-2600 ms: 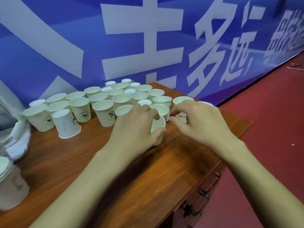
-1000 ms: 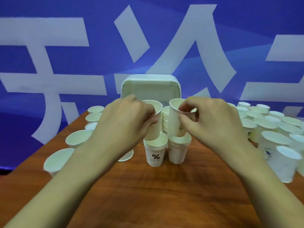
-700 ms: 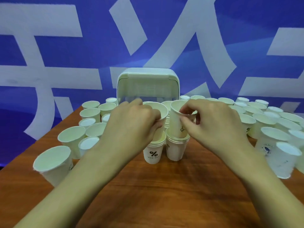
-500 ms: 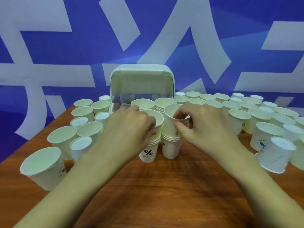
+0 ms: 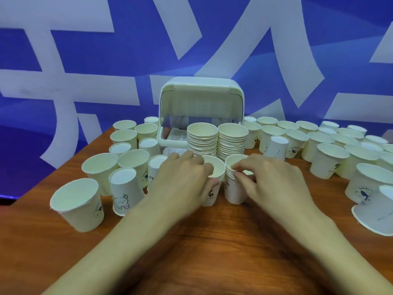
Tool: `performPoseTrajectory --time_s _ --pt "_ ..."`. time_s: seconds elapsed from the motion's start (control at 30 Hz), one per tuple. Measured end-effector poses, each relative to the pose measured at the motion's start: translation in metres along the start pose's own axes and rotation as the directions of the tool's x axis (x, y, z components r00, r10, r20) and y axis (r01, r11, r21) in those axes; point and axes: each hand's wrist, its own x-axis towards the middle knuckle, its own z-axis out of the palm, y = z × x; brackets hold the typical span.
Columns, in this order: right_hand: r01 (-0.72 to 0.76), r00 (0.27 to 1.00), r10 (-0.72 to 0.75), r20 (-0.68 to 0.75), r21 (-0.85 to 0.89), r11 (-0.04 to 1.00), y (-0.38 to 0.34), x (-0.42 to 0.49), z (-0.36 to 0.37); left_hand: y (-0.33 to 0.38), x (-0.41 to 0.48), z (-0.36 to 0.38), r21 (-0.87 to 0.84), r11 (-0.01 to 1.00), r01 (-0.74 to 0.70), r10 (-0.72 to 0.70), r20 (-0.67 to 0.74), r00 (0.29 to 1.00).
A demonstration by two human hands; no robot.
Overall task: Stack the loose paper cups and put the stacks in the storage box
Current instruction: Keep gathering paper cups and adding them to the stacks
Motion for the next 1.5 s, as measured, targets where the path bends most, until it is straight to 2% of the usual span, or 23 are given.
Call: performPoseTrajectory --time_s 0.07,0.13,0.2,0.3,0.4,0.5,0.7,0.87,0.93,1.0,1.07,1.13,1.23,1.37,1.5 --pt "0.029 0.994 -0.026 -0.109 0.026 0.999 -0.017 0.0 -0.011 -0.01 -0.006 -0.012 -0.022 0.999 0.044 -0.045 -0.045 0.998" --pt "0.137 0.983 -0.118 -0.143 0.128 0.982 -0.048 0.005 -0.017 -0.029 -0.02 -0.029 0.03 0.995 0.097 -0.095 -0.066 0.993" --pt "0.271 0.963 -0.262 -0.069 0.22 0.937 -0.085 0.012 -0.015 -0.05 -0.046 -0.052 0.14 0.968 0.211 -0.208 -0.034 0.978" --pt "0.407 0.904 -0.425 0.05 0.209 0.889 -0.133 0.026 0.005 -0.081 -0.095 -0.068 0.339 0.847 0.41 -0.457 0.069 0.887" --pt "0.476 0.863 -0.496 0.099 0.169 0.863 -0.161 0.037 0.022 -0.1 -0.132 -0.07 0.329 0.798 0.505 -0.553 0.064 0.831" --pt "0.488 0.857 -0.505 0.108 0.15 0.86 -0.174 0.041 0.033 -0.103 -0.143 -0.067 0.285 0.804 0.522 -0.563 0.085 0.822" --pt "0.408 0.895 -0.424 0.137 0.13 0.904 -0.176 0.029 0.029 -0.105 -0.143 -0.06 0.305 0.806 0.508 -0.568 0.156 0.808" --pt "0.238 0.957 -0.256 0.133 0.142 0.961 -0.162 0.002 -0.002 -0.095 -0.149 -0.066 0.298 0.854 0.427 -0.488 0.172 0.856" --pt "0.24 0.959 -0.262 0.108 0.185 0.953 -0.165 0.013 -0.005 -0.089 -0.147 -0.066 0.255 0.865 0.431 -0.481 0.182 0.858" --pt "0.256 0.917 -0.311 0.251 0.228 0.939 -0.168 0.027 0.002 -0.085 -0.143 -0.065 0.225 0.877 0.424 -0.468 0.205 0.859" --pt "0.236 0.838 -0.311 0.449 0.216 0.947 -0.166 0.035 0.012 -0.082 -0.139 -0.063 0.204 0.891 0.406 -0.447 0.225 0.866" --pt "0.232 0.804 -0.295 0.516 0.184 0.955 -0.16 0.035 0.021 -0.081 -0.138 -0.061 0.183 0.9 0.395 -0.43 0.227 0.874" --pt "0.183 0.813 -0.285 0.507 0.243 0.953 -0.151 0.029 0.021 -0.076 -0.136 -0.062 0.17 0.908 0.383 -0.414 0.219 0.884" --pt "0.188 0.825 -0.323 0.463 0.314 0.931 -0.137 0.025 -0.008 -0.067 -0.125 -0.079 0.166 0.911 0.378 -0.406 0.184 0.895" --pt "0.136 0.922 -0.275 0.274 0.435 0.89 -0.099 0.039 -0.061 -0.062 -0.095 -0.113 0.143 0.919 0.368 -0.38 0.061 0.923"
